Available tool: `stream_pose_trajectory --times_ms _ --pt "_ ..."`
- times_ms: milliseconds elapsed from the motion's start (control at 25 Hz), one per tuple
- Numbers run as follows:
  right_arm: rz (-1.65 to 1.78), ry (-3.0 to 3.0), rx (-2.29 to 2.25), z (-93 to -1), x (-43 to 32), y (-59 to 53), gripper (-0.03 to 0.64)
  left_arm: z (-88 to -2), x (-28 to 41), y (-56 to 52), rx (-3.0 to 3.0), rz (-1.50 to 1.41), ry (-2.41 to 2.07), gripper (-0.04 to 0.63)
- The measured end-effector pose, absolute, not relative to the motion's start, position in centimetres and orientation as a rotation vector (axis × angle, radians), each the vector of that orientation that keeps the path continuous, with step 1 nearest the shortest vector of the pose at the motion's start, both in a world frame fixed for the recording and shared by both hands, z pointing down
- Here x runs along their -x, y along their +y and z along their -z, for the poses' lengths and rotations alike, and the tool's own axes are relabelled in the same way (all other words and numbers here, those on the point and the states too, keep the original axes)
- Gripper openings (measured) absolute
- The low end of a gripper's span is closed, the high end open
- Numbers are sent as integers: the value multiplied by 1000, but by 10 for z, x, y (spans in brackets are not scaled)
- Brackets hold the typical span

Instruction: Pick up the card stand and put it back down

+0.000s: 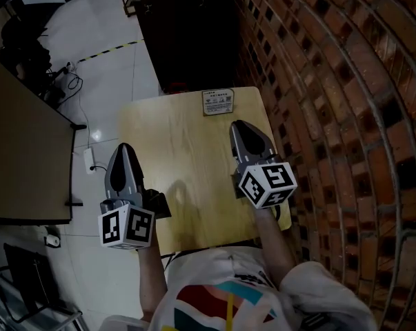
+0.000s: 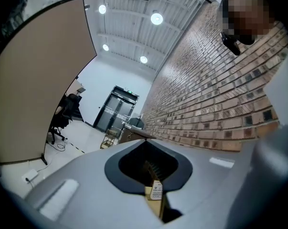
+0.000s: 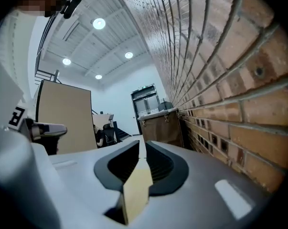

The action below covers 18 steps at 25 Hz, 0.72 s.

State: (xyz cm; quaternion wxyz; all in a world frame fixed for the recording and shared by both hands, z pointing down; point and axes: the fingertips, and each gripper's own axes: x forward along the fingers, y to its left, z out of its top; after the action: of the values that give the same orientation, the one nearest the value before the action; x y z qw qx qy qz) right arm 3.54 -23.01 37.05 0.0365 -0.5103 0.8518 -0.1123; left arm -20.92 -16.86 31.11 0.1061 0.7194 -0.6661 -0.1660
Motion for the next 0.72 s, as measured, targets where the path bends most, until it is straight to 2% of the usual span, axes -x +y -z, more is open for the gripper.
stream_pose_trajectory --times_ms 80,120,160,200,280,720 --pt "285 2628 1626 -374 -30 -262 130 -317 215 -172 -2108 506 -1965 5" --pt "262 2622 1677 -377 -29 -282 253 -320 218 -174 -2099 516 -1964 5" --pt "246 2617 1733 -383 -27 -301 411 -323 220 -176 -2090 519 -1962 5" --pt "241 2622 1786 -391 -24 -321 495 -326 222 -177 -2082 514 -1961 5" --pt "279 2660 1882 -416 -18 -356 575 -334 224 -180 -2069 488 -1958 5" --pt "666 2625 2145 -549 -15 -438 577 -374 262 -204 -1918 351 -2047 5"
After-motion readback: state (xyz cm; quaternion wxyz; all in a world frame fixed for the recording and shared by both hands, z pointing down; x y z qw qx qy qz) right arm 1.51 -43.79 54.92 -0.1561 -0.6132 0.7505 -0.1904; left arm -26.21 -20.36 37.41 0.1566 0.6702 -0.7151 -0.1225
